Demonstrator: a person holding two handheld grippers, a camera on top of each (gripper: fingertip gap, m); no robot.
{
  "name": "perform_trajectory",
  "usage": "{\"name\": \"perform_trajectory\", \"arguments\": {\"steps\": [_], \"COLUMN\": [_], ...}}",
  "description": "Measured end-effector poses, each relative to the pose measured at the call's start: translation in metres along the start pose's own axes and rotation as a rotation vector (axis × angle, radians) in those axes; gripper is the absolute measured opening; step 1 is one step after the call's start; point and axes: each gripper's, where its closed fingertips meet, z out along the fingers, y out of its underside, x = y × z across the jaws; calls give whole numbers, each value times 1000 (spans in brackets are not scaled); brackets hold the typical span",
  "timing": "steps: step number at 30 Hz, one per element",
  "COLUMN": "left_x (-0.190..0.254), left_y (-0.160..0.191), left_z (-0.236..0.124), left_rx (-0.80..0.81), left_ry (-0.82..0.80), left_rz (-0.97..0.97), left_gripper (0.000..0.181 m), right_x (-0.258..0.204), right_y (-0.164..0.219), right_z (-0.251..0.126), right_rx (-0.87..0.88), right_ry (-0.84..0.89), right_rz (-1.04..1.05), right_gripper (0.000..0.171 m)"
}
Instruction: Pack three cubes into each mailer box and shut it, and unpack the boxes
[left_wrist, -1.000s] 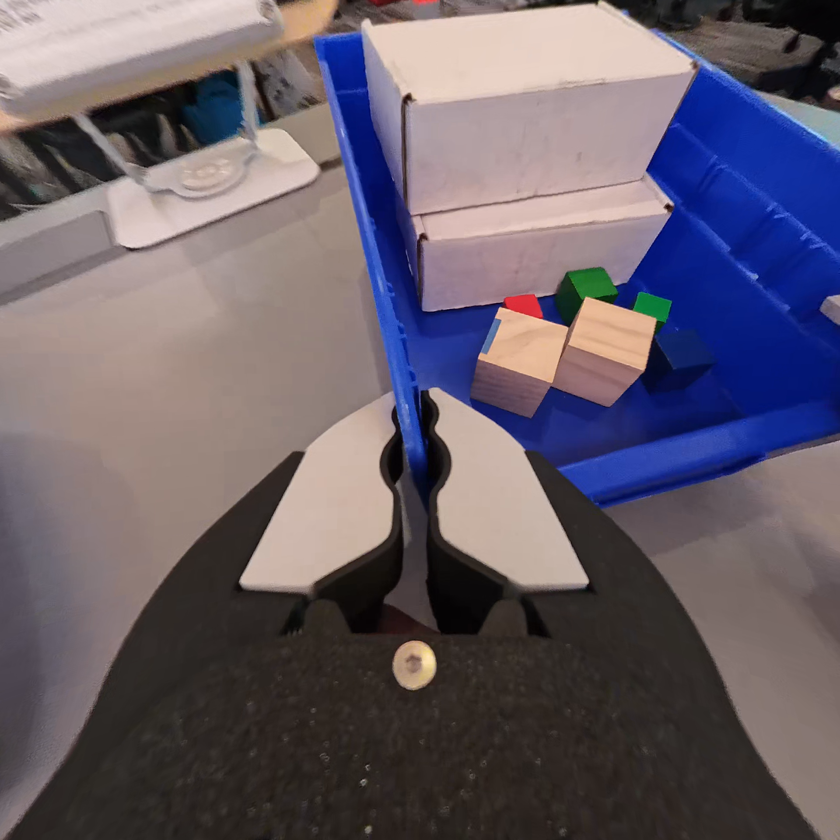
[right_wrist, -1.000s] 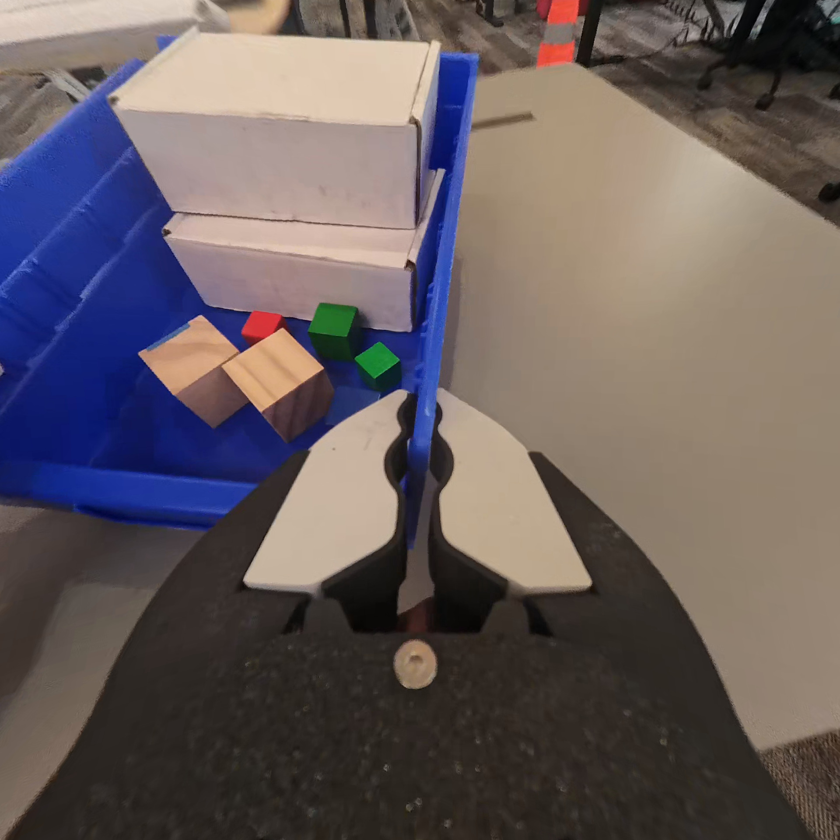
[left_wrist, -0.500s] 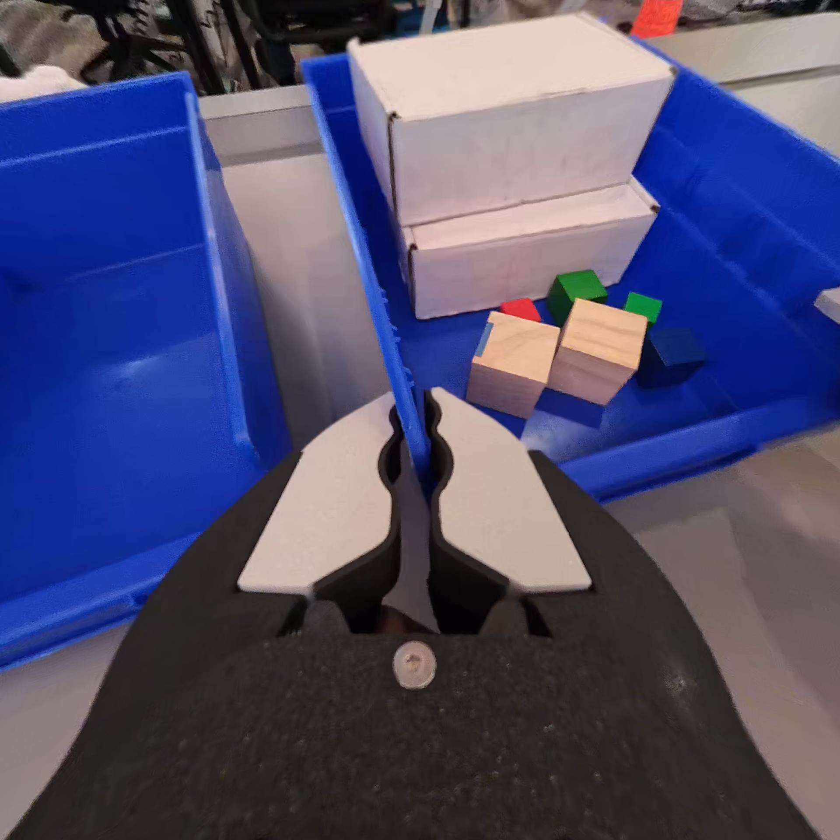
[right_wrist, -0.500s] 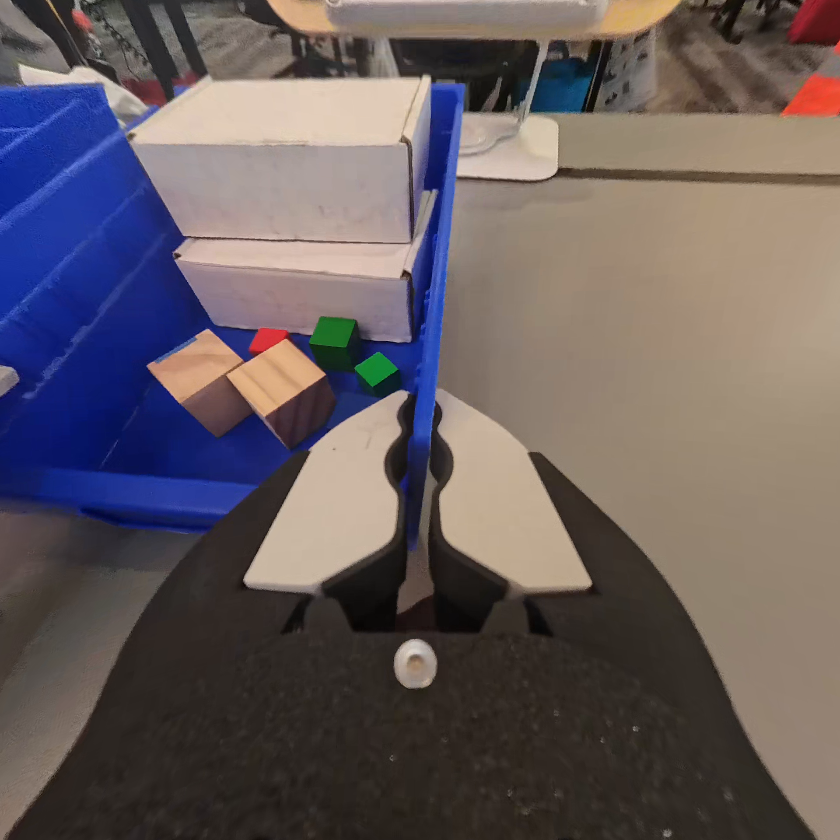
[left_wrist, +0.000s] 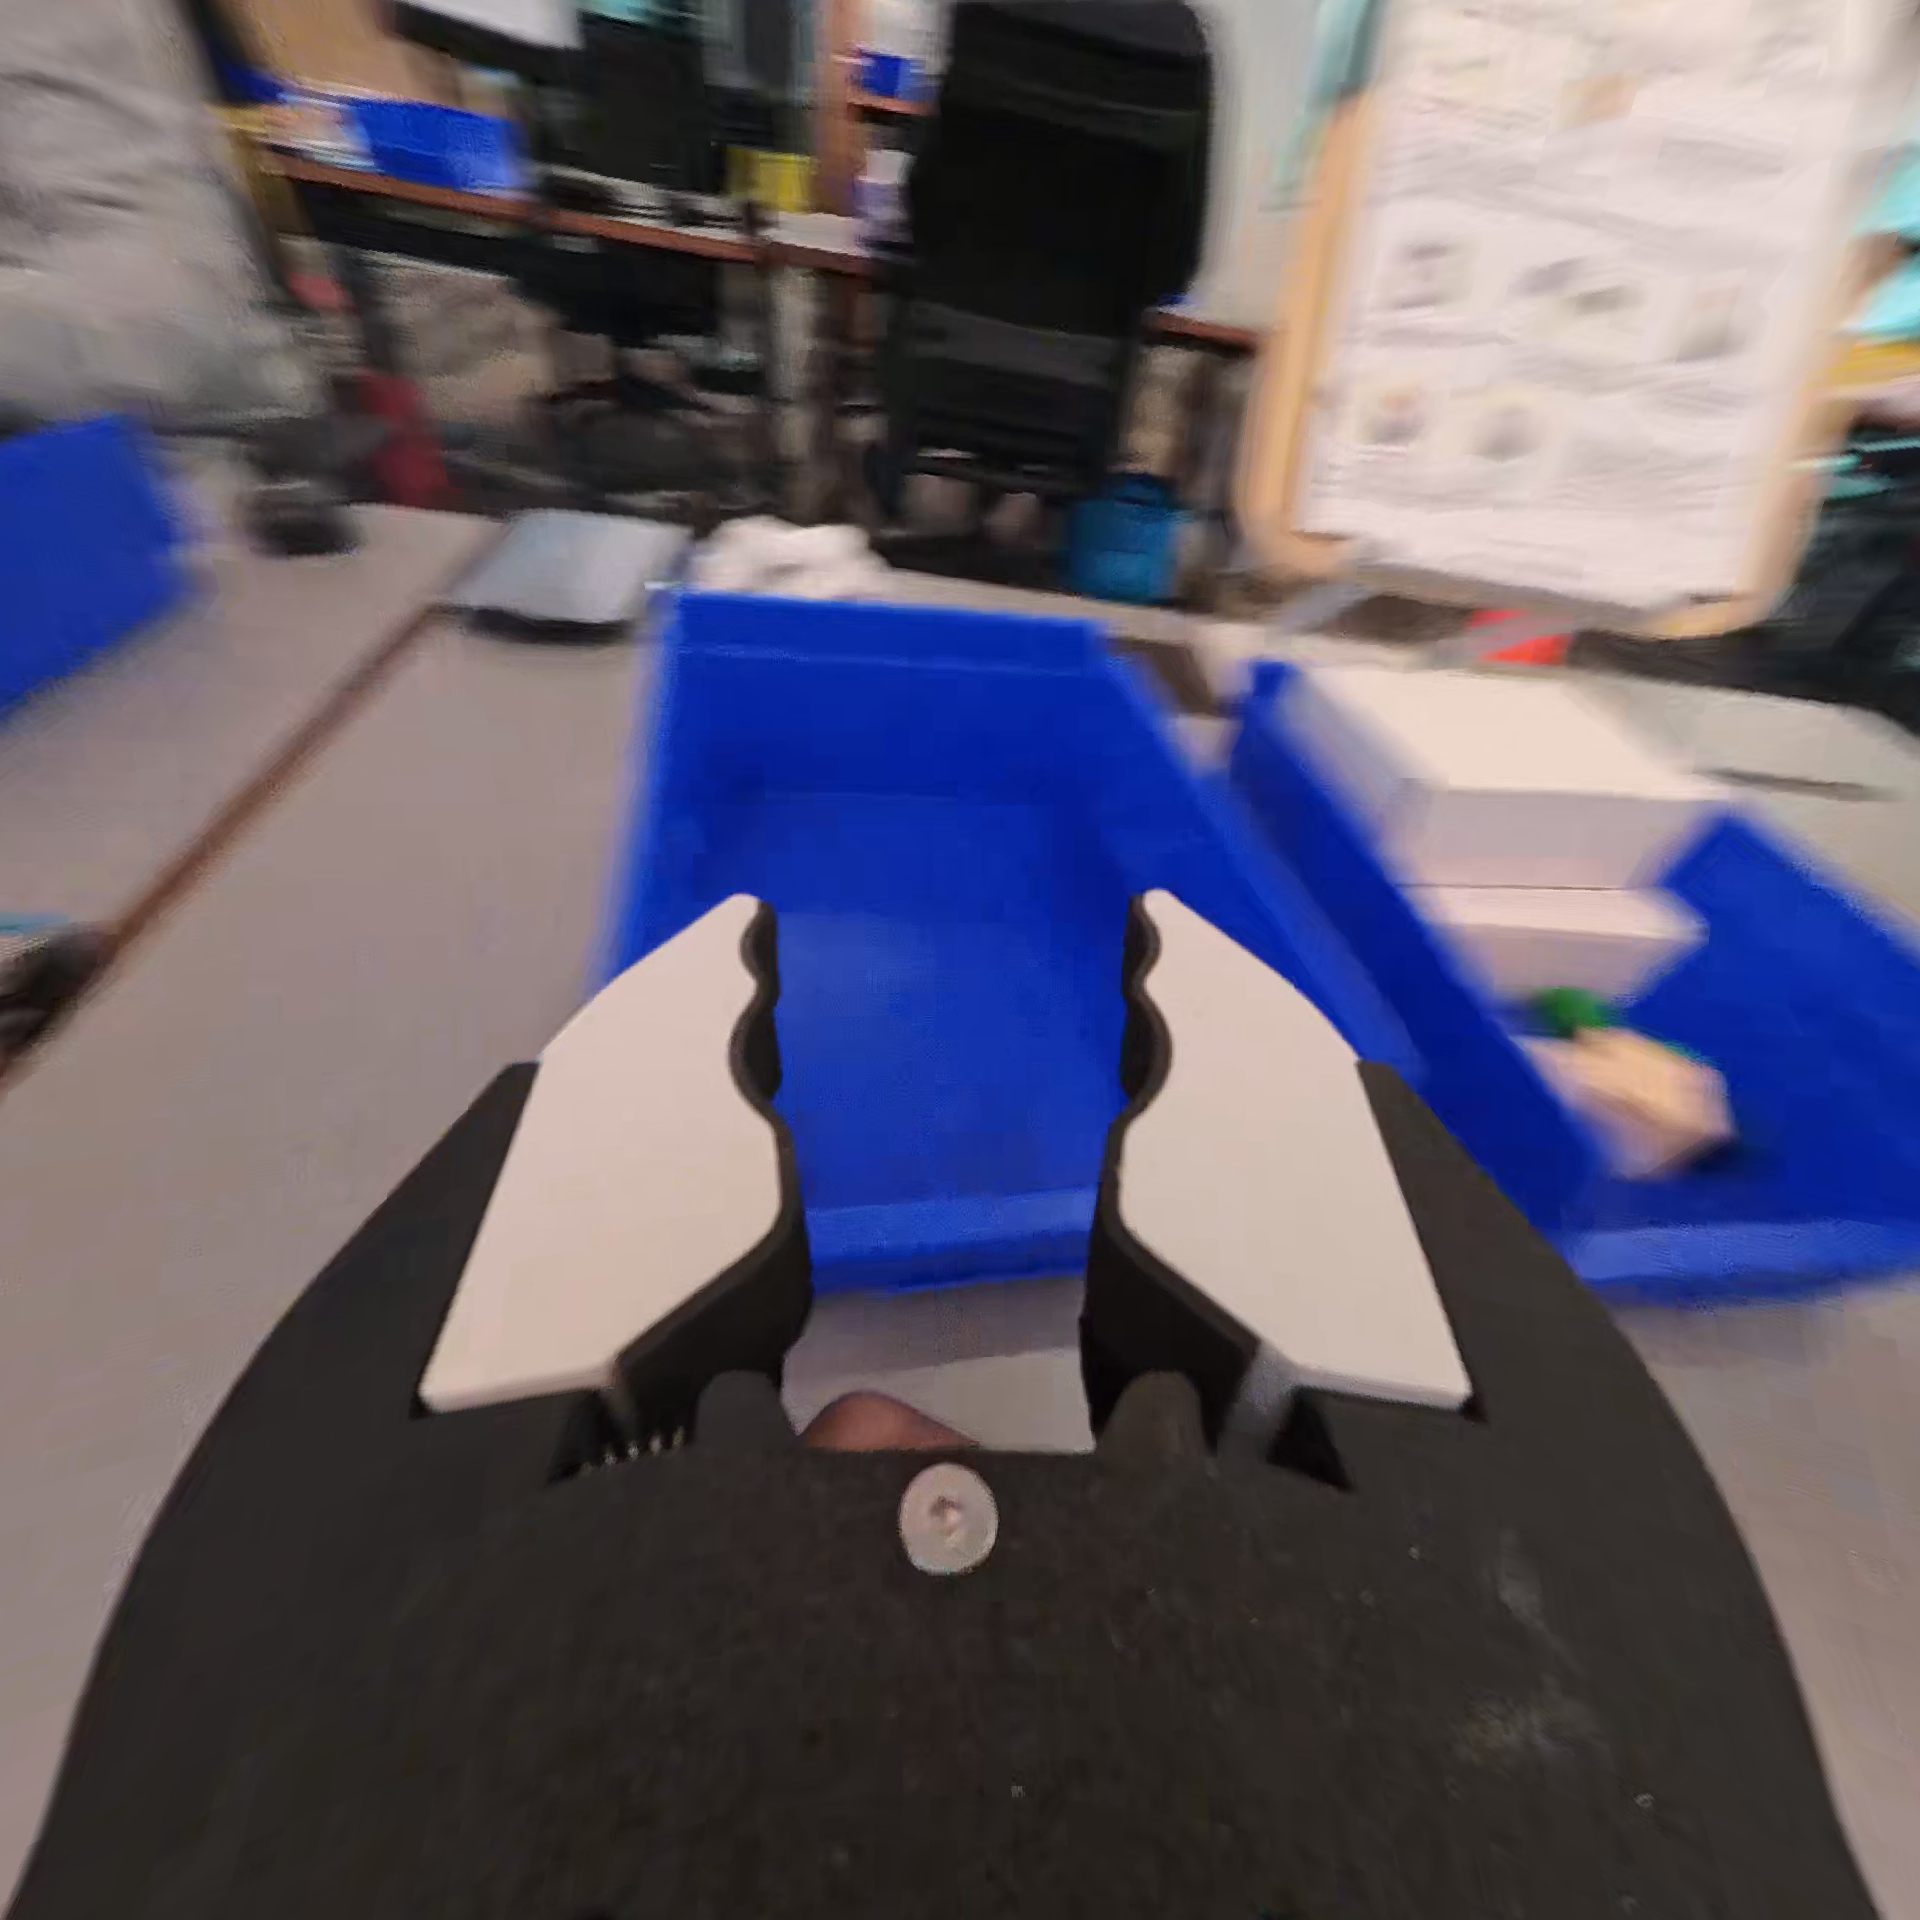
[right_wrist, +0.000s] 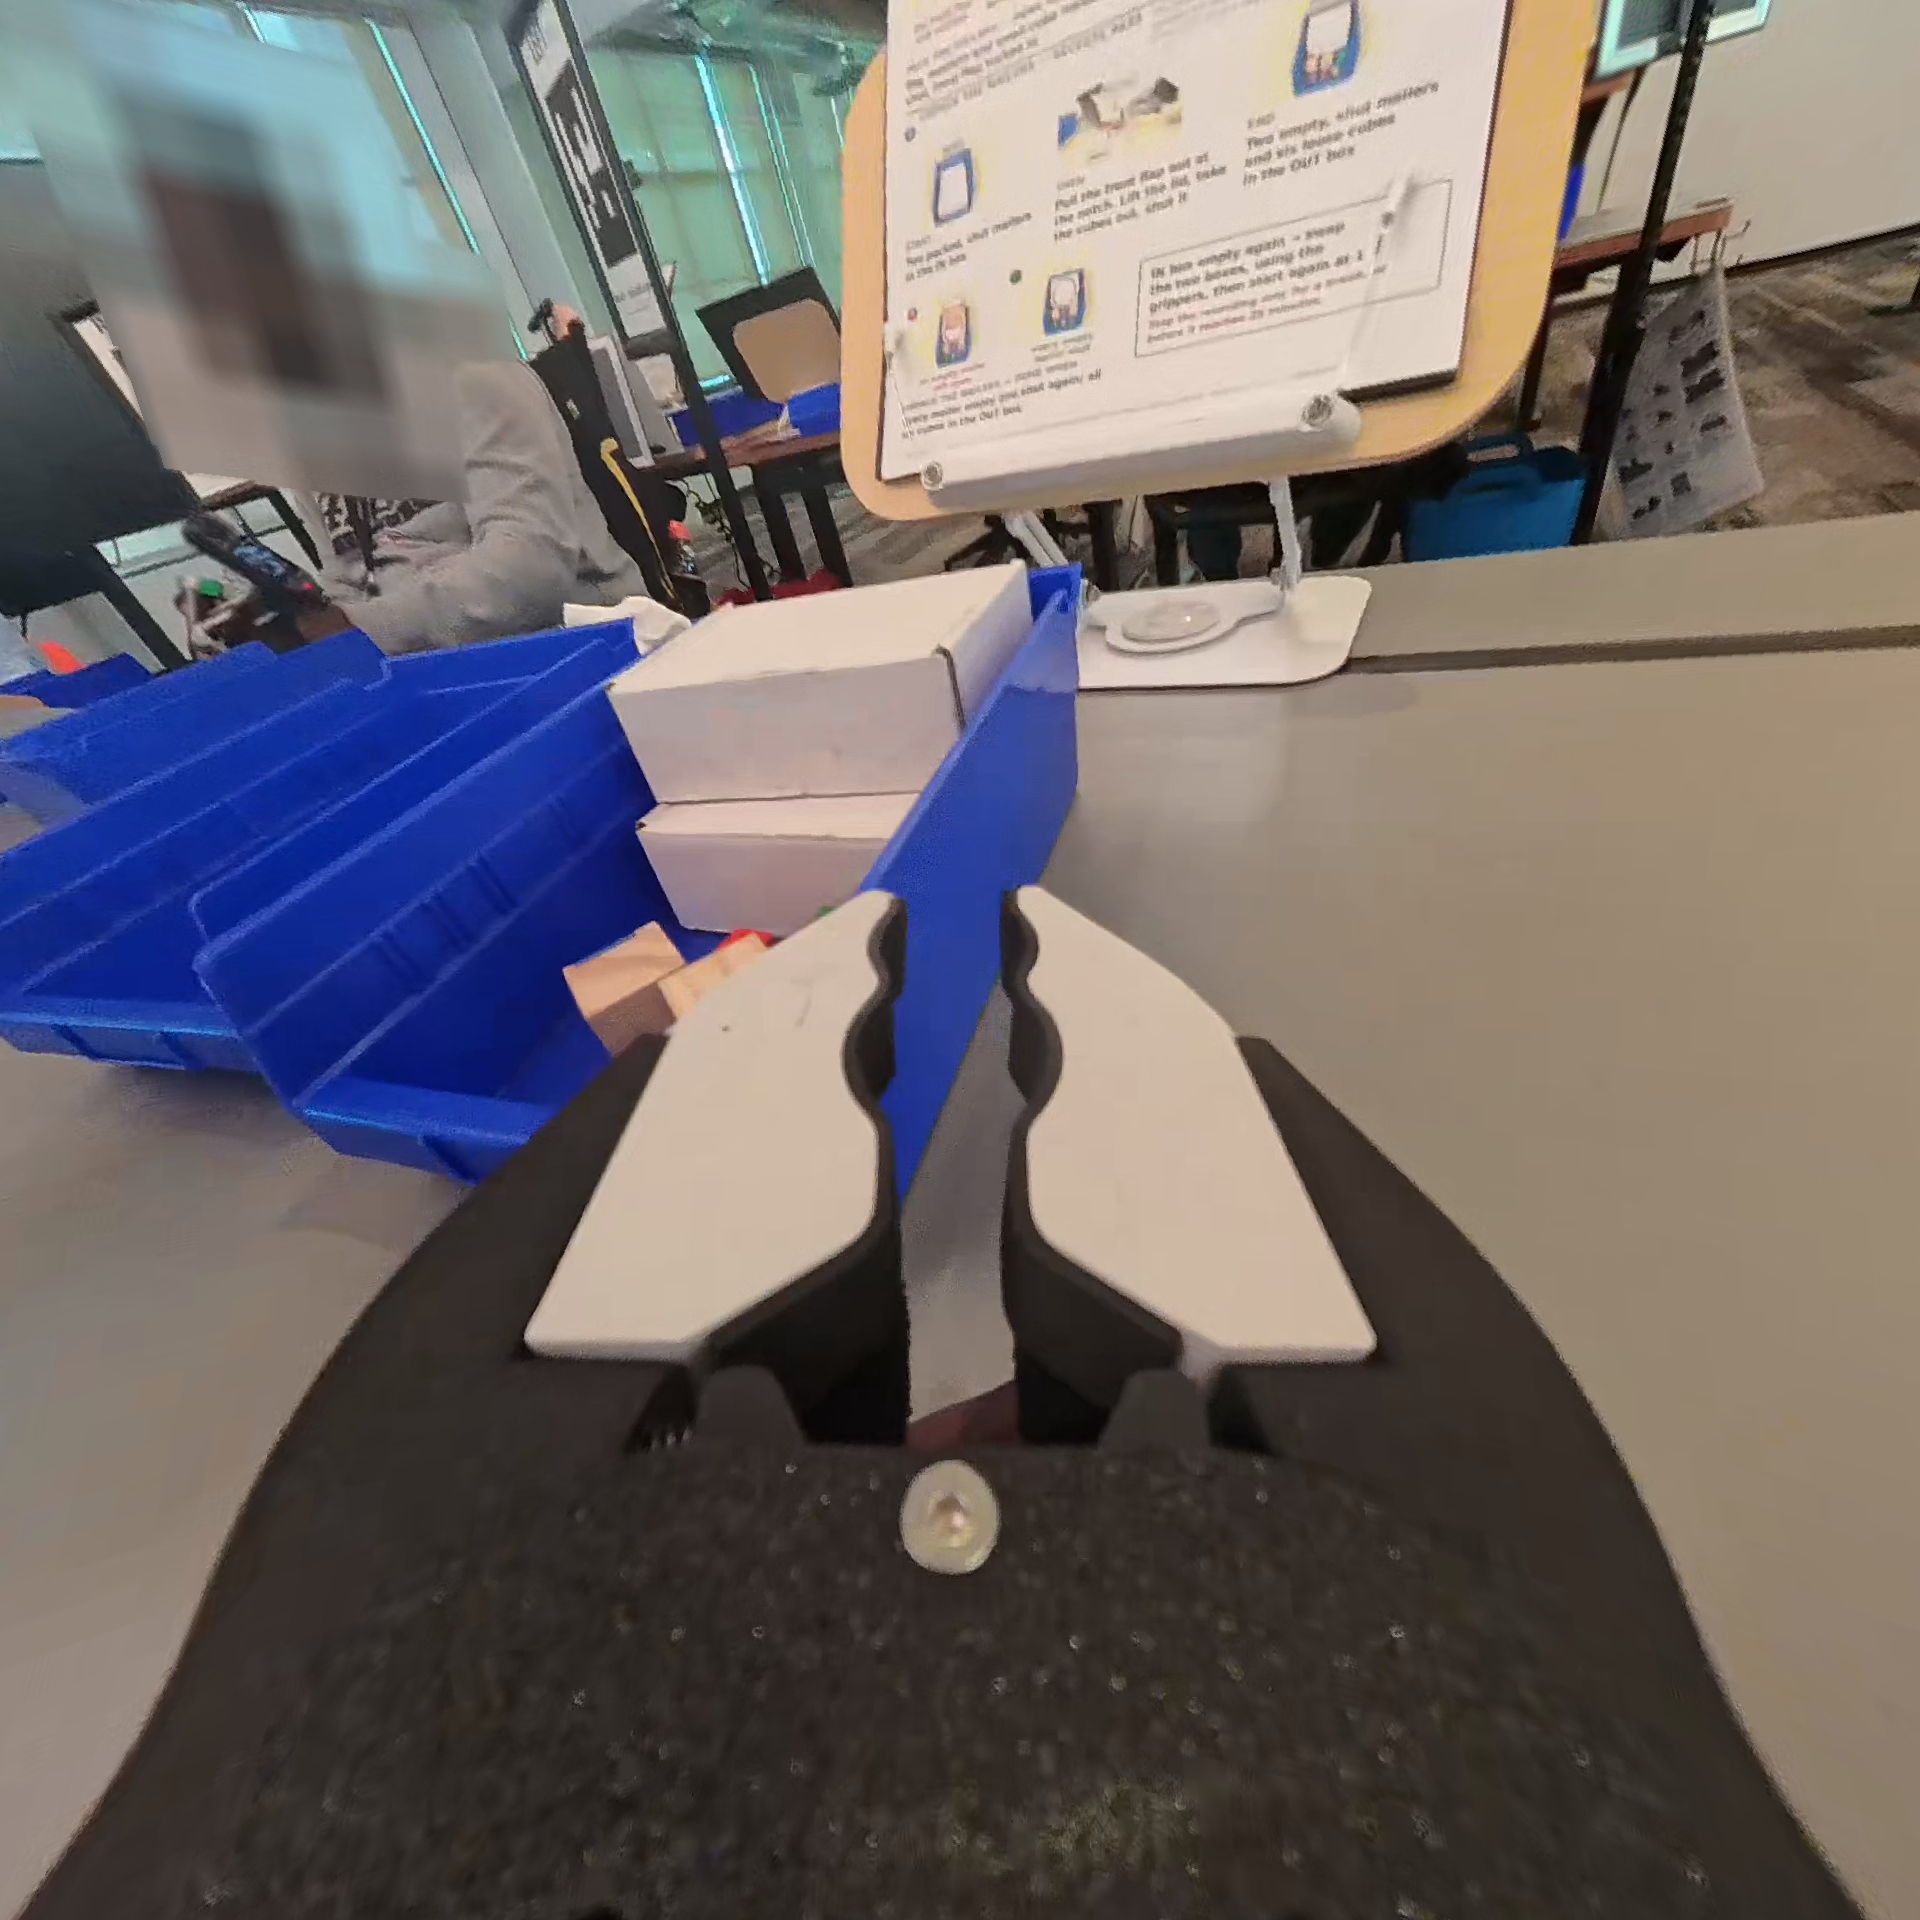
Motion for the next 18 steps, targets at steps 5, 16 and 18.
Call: {"name": "perform_trajectory", "arguments": {"steps": [5, 16, 18], "left_x": [-84, -76, -74], "left_y": [67, 90, 92], "left_z": [-7, 36, 35], "left_rx": [-161, -244, -250], "left_ry": [-213, -79, -65], "left_rz": [-9, 105, 89], "left_gripper": [67, 5, 3], "right_x": [-16, -154, -181], "right_y": [10, 52, 67], "right_z": [-13, -37, -34], "right_rx": [-9, -43, -84], "right_ry": [5, -235, -295], "right_rz": [-123, -376, -347], "right_gripper": [13, 10, 11]}}
